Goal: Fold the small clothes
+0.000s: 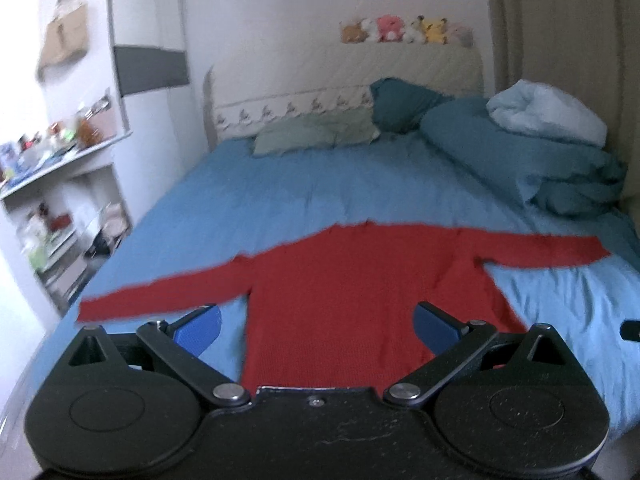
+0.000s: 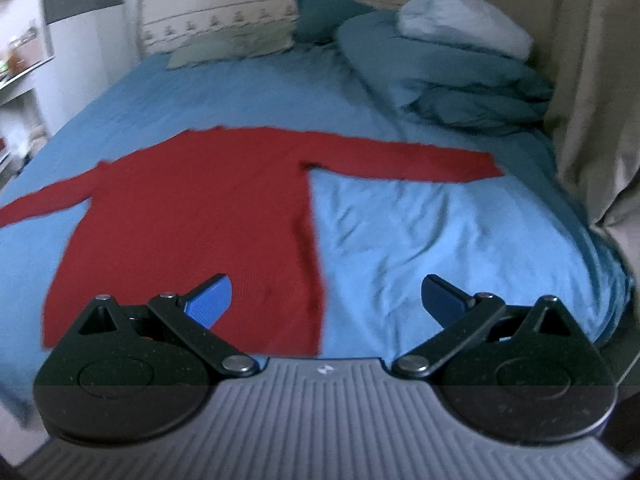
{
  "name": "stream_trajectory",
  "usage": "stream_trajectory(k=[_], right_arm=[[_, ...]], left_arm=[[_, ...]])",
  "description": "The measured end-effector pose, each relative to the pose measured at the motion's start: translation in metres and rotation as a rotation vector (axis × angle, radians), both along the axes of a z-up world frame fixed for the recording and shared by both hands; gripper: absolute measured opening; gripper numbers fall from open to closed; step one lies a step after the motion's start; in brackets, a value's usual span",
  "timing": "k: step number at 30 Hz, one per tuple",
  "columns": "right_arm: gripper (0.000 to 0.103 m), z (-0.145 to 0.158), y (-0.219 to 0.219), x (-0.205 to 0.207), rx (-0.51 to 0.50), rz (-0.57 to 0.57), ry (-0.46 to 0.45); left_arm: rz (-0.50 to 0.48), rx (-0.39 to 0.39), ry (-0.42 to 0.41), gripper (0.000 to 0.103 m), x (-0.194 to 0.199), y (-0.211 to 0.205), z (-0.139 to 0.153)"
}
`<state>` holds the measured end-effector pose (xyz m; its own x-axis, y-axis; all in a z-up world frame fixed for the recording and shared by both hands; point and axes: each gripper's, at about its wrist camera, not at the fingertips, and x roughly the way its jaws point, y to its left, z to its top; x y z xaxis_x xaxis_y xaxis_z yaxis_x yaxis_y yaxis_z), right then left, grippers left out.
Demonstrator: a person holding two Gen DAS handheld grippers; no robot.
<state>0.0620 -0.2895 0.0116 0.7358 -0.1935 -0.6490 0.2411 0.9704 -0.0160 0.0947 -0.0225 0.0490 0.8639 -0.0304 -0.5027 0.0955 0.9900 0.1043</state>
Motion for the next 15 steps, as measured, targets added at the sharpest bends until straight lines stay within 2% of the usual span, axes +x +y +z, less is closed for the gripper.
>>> stream_trajectory(k=[4, 8, 10, 15], right_arm=[[0.103, -0.01, -0.048, 0.054, 0.026, -0.098, -0.013], [0.103, -0.028, -0.096, 0.112, 0.071, -0.208, -0.03], [0.103, -0.044, -0.123, 0.143, 0.103, -0.284, -0.038], [0.103, -0.092, -0.195, 0.206, 0.272, -0.448, -0.116]], left_arm=[[-0.067, -0.003, 0.001, 0.103, 0.079, -0.025, 0.002], [-0.131, 0.016, 0.015, 0.103, 0.169, -0.061, -0.014], [-0.172, 0.021, 0.023, 0.103, 0.216, -0.083, -0.03], [-0.237, -0.012, 0.069, 0.103, 0.316, -0.139, -0.086]])
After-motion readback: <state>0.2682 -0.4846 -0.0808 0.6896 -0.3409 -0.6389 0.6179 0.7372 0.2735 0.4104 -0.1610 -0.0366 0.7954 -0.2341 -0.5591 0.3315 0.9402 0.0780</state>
